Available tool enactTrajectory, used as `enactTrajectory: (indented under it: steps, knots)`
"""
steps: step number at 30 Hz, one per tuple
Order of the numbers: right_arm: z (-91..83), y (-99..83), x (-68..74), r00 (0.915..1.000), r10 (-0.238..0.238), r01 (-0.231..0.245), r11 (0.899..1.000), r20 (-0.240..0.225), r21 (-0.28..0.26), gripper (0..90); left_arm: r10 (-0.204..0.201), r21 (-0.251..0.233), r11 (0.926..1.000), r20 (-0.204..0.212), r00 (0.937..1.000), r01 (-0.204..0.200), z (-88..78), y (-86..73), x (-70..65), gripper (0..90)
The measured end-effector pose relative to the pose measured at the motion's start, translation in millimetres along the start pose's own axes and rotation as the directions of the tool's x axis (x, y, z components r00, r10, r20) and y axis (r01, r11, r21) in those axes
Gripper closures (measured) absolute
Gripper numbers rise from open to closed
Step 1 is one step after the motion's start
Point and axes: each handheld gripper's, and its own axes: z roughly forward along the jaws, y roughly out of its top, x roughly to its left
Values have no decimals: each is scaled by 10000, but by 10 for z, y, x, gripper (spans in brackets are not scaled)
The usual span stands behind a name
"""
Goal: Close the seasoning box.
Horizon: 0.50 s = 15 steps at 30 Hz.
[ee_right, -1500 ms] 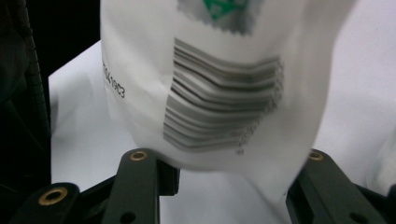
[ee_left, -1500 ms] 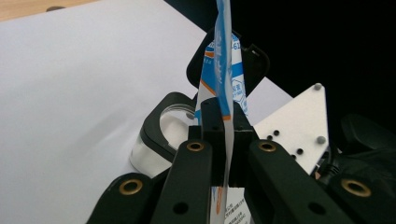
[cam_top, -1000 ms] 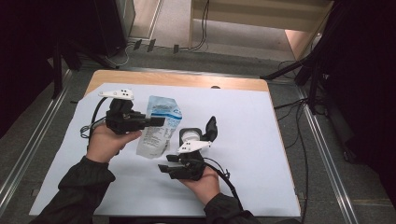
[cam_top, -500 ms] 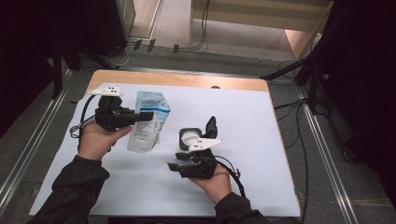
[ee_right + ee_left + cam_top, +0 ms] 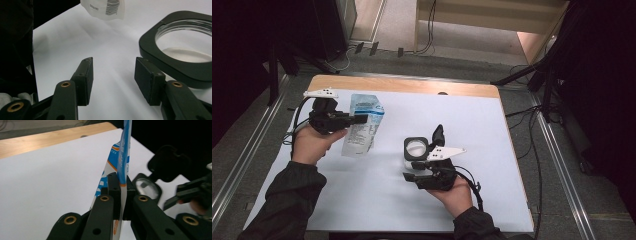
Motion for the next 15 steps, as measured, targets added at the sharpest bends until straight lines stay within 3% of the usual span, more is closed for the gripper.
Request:
enactTrajectory:
  steps: [7, 11, 15]
  knots:
    - [-171, -42, -73, 9995, -18, 17, 10000, 326, 37, 504, -94, -291, 9995, -290, 9995, 85, 66, -10, 200, 900]
    - [-274, -83, -113, 9986, 59, -64, 9999, 521, 96, 504, 244, -295, 9992, -652, 9976, -263, 116, 15, 276, 900]
    - [-386, -123, -163, 9972, 149, -154, 9999, 735, 66, 504, 136, -473, 9987, -802, 9967, -175, 161, 30, 362, 900]
